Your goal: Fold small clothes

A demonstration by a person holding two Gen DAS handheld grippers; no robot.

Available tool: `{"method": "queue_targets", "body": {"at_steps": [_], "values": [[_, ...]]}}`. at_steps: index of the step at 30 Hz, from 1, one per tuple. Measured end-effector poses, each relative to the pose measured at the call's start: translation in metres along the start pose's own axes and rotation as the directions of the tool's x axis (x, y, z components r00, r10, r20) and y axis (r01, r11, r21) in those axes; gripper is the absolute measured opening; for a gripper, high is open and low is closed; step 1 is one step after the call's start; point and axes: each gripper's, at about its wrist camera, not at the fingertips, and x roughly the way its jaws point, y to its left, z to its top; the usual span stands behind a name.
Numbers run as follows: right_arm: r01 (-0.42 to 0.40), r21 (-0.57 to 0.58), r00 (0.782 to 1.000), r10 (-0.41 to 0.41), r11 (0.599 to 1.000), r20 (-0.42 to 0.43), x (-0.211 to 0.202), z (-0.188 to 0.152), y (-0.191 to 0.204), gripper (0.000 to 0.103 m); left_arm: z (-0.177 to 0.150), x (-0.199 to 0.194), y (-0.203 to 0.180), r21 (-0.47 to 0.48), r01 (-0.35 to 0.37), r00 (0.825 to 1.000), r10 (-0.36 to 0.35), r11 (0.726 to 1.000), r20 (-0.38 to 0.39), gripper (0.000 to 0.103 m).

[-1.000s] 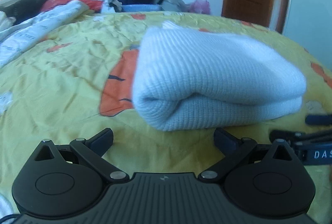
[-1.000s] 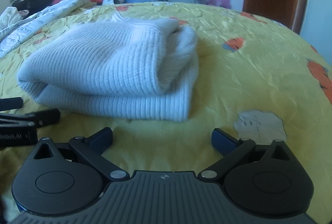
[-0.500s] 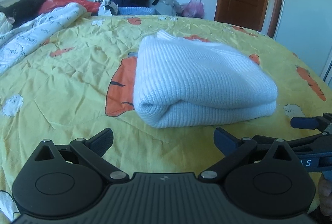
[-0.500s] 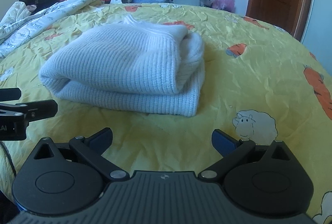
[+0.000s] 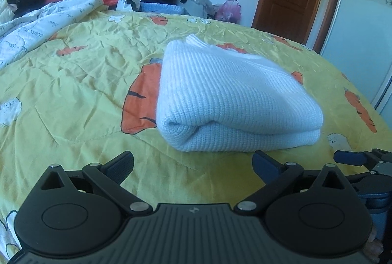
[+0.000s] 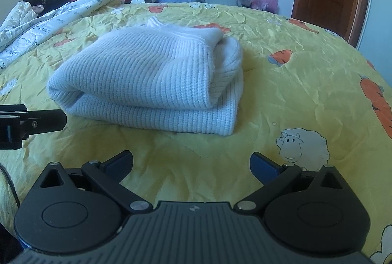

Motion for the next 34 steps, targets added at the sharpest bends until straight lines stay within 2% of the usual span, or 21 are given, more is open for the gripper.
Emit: {"method": "queue_targets", "body": {"at_steps": [3,14,17,26,31,34], "values": [[-0.002,-0.001,1.0,0.002,1.0,0.001,0.0,0.0,0.001,0.103,0.001,-0.001,0.0,-0.006,0.016,1.0,-0.016,1.0,0.0,0.103],[-0.005,0.007,1.0,0.005,1.0,0.0,0.0,0.001,0.0,0.103,0.001,-0.004,-0.002,-0.011,-0.015,1.0,0.015,1.0,0.026,0.103],[-0.009,0.01,1.0,0.009,1.0,-0.002,0.0,0.001,0.0,0.103,-0.004,-0.01,-0.01,0.022,-0.071,0.996,0.07,0.997,0.049,0.103],[-0.016,0.023,1.0,0.015,1.0,0.005,-0.003,0.004,-0.002,0.103,-0.007,-0.014,-0.019,0.06,-0.119,0.992,0.117,0.991,0.045,0.103],[-0.025,0.051,1.0,0.024,0.998,0.018,-0.007,0.006,-0.006,0.103,-0.007,-0.008,-0.016,0.059,-0.183,0.983,0.182,0.981,0.022,0.103],[-0.012,0.061,1.0,0.011,0.998,0.025,-0.009,0.008,-0.01,0.103,-0.007,-0.004,-0.015,0.086,-0.238,0.971,0.237,0.967,0.02,0.103]]}}
